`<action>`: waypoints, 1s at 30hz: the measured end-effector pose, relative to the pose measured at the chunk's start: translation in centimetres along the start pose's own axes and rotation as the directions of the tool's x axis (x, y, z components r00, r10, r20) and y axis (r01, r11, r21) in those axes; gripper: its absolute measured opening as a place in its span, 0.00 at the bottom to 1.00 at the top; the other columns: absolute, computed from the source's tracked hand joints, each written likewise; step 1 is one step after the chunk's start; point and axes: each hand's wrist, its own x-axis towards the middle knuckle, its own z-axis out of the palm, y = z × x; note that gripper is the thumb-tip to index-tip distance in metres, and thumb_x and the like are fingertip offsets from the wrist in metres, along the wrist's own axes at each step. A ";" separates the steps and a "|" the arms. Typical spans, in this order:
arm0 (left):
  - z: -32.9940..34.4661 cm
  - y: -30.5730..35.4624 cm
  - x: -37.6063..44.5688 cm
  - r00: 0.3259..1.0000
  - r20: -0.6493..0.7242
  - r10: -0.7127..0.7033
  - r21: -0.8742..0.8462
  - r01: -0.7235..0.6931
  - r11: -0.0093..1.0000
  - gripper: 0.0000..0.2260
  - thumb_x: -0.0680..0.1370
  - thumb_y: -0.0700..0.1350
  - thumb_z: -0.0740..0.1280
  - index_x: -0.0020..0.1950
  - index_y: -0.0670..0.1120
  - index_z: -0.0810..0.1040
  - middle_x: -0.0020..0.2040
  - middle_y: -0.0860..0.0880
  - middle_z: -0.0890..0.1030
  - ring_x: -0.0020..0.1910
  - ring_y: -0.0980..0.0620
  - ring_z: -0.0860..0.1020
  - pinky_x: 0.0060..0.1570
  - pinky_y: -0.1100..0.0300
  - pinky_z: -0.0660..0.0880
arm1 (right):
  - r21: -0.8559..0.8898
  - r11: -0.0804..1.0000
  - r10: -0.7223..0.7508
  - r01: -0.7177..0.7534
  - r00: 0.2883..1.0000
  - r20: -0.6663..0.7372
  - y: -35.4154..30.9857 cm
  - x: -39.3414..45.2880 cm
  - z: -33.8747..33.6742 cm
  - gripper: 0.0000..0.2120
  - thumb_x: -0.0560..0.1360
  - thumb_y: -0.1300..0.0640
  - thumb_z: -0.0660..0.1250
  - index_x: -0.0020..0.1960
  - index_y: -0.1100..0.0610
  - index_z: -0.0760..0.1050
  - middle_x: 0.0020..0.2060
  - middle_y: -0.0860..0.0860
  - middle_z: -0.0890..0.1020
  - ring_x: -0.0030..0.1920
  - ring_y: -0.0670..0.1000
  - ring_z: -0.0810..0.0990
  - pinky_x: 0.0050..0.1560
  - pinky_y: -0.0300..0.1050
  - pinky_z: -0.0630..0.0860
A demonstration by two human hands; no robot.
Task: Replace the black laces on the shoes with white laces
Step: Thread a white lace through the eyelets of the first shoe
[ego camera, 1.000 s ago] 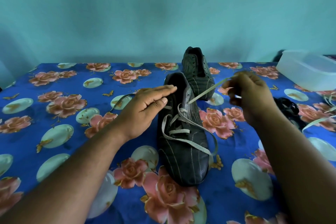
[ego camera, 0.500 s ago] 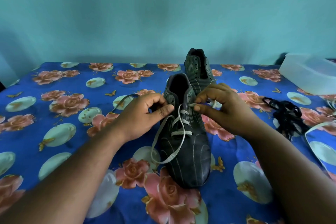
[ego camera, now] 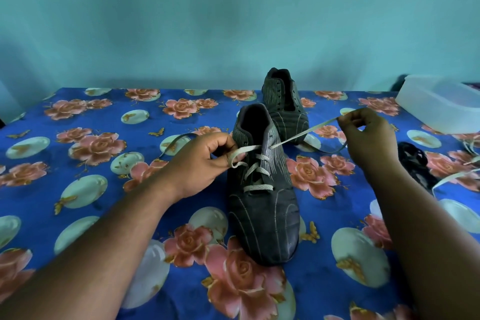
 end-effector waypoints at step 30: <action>-0.2 0.0 -0.2 1.000 -0.012 -0.024 -0.042 0.024 0.999 0.09 0.78 0.57 0.69 0.43 0.53 0.79 0.51 0.45 0.83 0.59 0.56 0.75 0.57 0.77 0.64 | 0.045 0.868 -0.492 0.495 0.842 0.220 -1.8 -2.5 1.6 0.13 0.79 0.42 0.68 0.60 0.46 0.79 0.57 0.41 0.78 0.61 0.50 0.70 0.61 0.43 0.66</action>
